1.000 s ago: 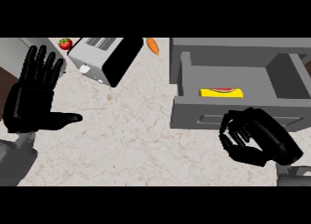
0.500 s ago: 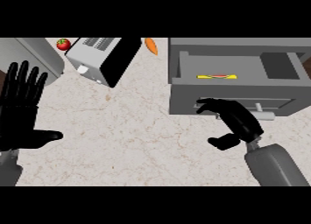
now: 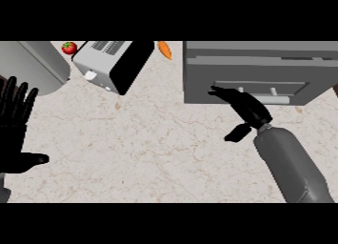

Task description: Pick up the cup, place it into the drawer and close the drawer

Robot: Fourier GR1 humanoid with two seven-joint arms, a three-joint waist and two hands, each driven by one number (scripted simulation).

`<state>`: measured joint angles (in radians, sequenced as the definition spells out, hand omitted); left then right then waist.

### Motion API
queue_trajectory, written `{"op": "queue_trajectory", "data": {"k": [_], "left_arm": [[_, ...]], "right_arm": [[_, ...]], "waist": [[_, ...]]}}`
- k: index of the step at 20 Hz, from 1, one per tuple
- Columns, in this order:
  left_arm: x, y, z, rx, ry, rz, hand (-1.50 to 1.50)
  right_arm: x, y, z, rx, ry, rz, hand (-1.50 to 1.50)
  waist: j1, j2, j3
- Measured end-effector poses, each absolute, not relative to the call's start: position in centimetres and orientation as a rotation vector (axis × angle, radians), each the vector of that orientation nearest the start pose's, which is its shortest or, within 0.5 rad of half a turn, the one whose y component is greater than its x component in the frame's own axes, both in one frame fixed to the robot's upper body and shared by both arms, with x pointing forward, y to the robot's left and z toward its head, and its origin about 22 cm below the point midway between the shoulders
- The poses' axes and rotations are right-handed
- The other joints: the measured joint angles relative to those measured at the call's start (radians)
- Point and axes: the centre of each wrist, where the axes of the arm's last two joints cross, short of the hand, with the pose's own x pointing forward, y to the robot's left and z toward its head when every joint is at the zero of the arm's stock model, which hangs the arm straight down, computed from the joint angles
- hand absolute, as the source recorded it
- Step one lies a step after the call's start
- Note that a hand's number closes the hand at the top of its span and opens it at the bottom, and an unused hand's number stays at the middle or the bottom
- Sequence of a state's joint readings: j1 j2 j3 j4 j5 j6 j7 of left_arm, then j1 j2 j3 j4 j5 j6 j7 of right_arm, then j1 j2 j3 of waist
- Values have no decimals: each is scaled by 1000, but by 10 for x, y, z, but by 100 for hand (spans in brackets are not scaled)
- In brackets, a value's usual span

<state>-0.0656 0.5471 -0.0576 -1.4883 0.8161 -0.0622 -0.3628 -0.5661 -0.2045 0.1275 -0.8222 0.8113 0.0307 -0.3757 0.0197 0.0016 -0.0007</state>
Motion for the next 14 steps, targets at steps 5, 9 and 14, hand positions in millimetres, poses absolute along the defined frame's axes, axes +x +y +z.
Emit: {"op": "queue_trajectory", "data": {"k": [5,9,14], "left_arm": [[261,347,48,-282,-1877,194,-150],[264,348,43,-300,-1884,196,-150],[266,344,40,-318,-1878,180,-150]], "right_arm": [[390,-227,-8,-388,-1548,1227,-150],[407,-238,4,-342,-1566,1233,-150],[420,-253,18,-306,-1565,1232,-150]], "waist": [[5,1,-1],[17,-2,-2],[37,2,-2]]}}
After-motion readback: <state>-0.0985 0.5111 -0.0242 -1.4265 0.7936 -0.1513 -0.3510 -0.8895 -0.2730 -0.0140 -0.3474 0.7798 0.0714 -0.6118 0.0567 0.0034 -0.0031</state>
